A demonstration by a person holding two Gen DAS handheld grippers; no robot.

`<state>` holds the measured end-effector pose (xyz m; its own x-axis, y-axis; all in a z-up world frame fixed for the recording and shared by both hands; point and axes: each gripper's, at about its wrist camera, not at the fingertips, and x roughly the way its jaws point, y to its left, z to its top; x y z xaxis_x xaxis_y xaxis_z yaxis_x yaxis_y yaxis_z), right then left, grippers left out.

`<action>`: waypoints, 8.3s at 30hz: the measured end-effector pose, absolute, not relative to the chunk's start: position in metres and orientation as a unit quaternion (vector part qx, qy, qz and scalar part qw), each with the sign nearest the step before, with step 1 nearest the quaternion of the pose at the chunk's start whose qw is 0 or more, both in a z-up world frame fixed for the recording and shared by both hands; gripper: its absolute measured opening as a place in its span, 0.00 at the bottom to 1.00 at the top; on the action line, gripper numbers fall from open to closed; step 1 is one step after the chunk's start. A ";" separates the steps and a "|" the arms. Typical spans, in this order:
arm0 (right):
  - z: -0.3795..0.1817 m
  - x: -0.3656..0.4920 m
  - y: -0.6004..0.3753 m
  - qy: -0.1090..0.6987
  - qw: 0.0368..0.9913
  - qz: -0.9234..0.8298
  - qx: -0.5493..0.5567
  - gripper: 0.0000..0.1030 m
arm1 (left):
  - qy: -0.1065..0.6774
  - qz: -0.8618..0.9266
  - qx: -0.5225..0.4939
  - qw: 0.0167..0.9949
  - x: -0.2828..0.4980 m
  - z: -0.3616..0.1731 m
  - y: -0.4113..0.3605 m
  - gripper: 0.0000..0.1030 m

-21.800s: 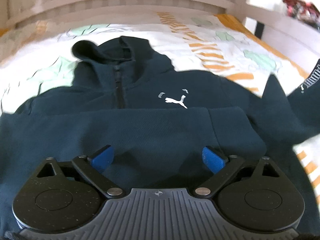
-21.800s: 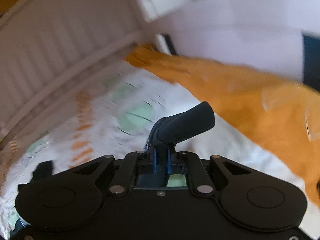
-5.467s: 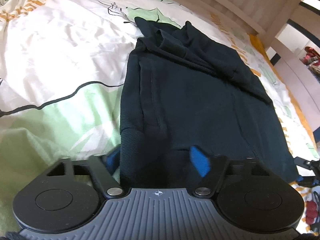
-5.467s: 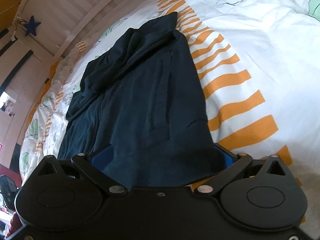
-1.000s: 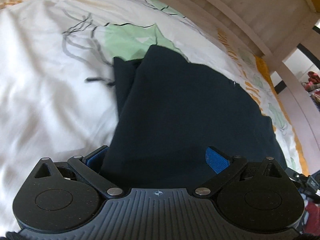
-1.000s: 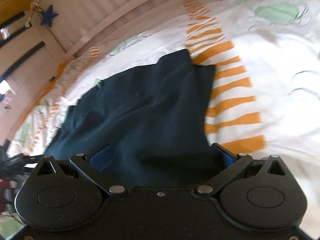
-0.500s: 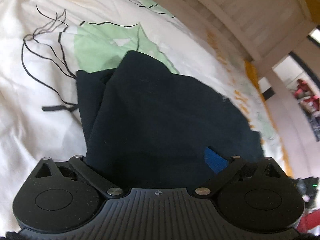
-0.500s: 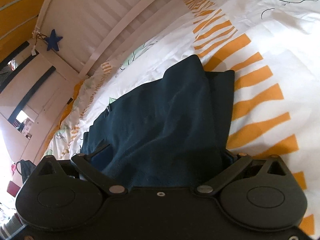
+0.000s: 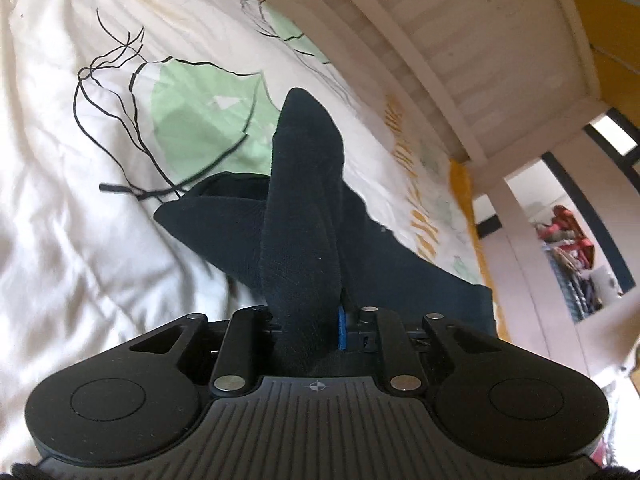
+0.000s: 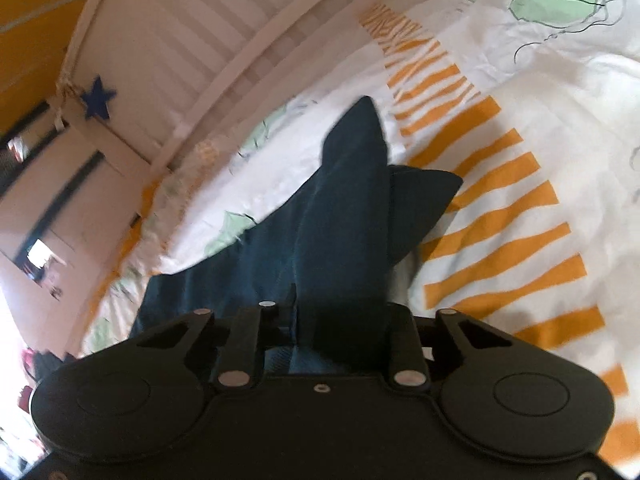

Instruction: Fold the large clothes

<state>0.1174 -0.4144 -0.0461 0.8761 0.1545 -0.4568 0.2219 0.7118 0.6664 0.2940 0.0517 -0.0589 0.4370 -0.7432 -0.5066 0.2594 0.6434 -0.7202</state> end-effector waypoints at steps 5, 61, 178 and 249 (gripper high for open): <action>-0.034 0.084 -0.404 0.267 0.883 -0.021 0.384 0.30 | 0.442 -0.332 -0.291 0.781 0.259 -0.052 0.064 0.18; -0.083 0.019 -0.370 0.310 0.918 -0.073 0.237 0.99 | 0.329 -0.194 -0.028 0.924 0.164 -0.021 0.003 0.73; 0.013 0.103 -0.210 0.361 0.864 0.178 0.301 0.27 | 0.295 -0.181 -0.051 0.937 0.020 -0.057 0.014 0.27; -0.044 0.210 -0.180 0.369 0.921 0.097 0.074 0.26 | 0.335 -0.162 -0.038 0.927 0.066 -0.064 0.025 0.28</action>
<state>0.2097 -0.1798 -0.0436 0.7090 0.2332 -0.6655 -0.1244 0.9703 0.2076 0.0661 0.0252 -0.0637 0.7230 -0.3263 -0.6090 0.2750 0.9445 -0.1796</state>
